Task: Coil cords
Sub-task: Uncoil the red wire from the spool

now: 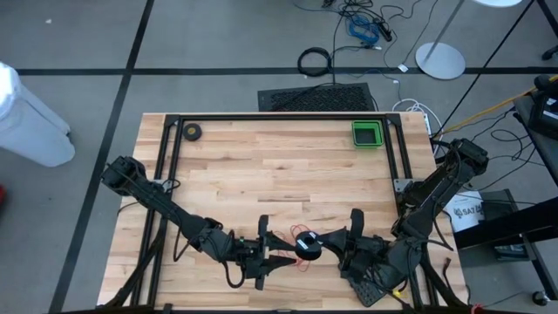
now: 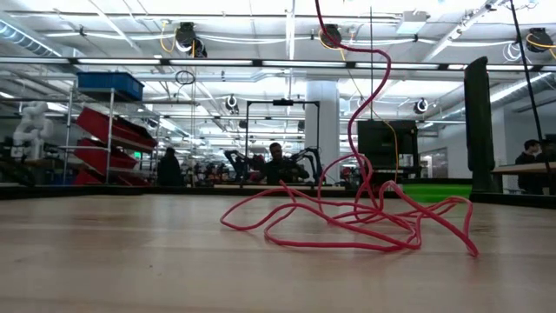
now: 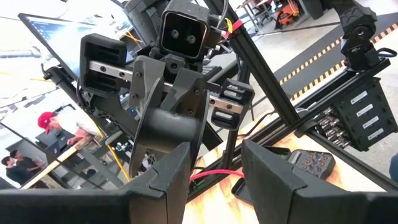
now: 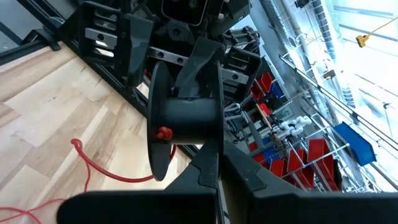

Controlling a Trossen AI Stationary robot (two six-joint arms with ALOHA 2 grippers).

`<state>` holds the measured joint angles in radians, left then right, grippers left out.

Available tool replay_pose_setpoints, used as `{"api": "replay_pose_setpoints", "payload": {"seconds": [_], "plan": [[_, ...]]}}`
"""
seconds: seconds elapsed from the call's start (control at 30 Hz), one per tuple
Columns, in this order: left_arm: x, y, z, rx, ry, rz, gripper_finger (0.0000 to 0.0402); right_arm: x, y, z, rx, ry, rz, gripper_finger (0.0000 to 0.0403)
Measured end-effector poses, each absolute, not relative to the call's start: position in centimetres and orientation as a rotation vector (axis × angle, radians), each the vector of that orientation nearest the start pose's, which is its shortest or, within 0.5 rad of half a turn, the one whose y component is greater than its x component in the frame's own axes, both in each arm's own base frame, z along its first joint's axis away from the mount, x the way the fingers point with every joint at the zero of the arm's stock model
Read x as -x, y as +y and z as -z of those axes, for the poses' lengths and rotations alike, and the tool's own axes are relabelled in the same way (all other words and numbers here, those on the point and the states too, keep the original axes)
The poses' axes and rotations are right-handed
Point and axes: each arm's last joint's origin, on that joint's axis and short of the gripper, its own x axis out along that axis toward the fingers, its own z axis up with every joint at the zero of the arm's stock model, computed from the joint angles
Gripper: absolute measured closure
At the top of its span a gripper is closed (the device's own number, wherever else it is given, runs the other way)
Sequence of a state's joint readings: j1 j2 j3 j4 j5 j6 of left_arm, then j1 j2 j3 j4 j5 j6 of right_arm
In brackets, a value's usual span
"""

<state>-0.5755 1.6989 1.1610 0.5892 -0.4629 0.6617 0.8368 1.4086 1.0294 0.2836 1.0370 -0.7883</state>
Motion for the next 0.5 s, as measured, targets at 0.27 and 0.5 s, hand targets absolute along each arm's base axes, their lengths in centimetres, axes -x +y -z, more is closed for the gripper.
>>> {"api": "replay_pose_setpoints", "payload": {"seconds": [0.27,0.5], "plan": [[-33.28,-20.03,-29.58,-0.637,-0.071,0.078,0.0250,-22.56,21.29,-32.06,0.868,0.137,0.167,0.0403],[-32.51,-20.90,-29.53,-0.706,-0.032,-0.016,0.0250,-22.55,21.29,-31.97,0.875,0.144,0.164,0.0403]]}}
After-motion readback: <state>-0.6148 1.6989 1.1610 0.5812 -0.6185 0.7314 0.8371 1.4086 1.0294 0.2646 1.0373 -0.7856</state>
